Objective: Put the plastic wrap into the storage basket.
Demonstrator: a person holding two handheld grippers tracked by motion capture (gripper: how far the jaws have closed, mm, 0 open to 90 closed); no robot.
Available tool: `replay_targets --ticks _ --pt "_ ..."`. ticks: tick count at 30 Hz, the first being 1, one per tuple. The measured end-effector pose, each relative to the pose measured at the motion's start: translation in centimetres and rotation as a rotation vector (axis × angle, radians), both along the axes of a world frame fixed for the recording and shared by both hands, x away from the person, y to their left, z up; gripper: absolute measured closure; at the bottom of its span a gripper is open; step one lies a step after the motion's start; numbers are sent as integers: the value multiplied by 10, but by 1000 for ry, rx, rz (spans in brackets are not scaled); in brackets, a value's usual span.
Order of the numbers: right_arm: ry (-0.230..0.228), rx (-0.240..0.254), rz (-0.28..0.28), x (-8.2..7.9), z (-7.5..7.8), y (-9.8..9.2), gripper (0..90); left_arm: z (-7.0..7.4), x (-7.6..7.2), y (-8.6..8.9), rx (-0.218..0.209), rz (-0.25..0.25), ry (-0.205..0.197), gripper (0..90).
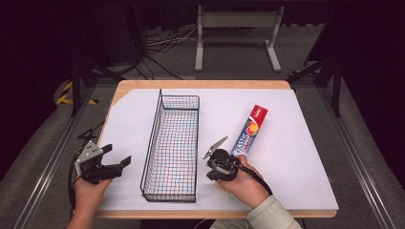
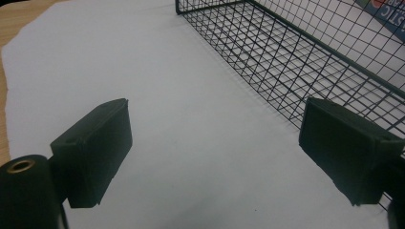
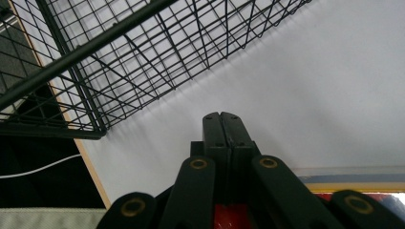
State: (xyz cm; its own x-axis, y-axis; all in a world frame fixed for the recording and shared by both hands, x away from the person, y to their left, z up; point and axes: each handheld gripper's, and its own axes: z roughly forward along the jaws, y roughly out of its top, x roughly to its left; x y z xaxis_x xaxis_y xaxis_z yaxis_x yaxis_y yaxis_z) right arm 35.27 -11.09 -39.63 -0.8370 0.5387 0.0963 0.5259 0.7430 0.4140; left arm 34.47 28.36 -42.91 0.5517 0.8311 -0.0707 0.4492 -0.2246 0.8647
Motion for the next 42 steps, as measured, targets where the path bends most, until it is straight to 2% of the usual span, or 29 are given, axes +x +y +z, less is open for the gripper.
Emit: replay_targets --ticks 7,13,22,25,35,37,42 --pt "23 -43 14 -2 2 -2 900 -2 1 -1 1 -3 3 116" --pt "63 -69 18 -7 3 -12 900 -1 0 1 -6 4 -1 116" --pt "84 -117 -13 -21 6 -31 900 -3 1 -1 -4 0 10 116" --pt "91 -122 -20 -23 6 -35 900 -3 1 -2 -5 -1 7 116" --pt "102 -196 -37 -27 6 -45 900 -1 1 1 -9 3 -1 116" --pt "107 -196 -41 -27 6 -47 900 -1 1 1 -10 5 -3 116" --pt "111 -207 -85 -30 7 -65 900 -1 1 2 -18 10 -5 116"
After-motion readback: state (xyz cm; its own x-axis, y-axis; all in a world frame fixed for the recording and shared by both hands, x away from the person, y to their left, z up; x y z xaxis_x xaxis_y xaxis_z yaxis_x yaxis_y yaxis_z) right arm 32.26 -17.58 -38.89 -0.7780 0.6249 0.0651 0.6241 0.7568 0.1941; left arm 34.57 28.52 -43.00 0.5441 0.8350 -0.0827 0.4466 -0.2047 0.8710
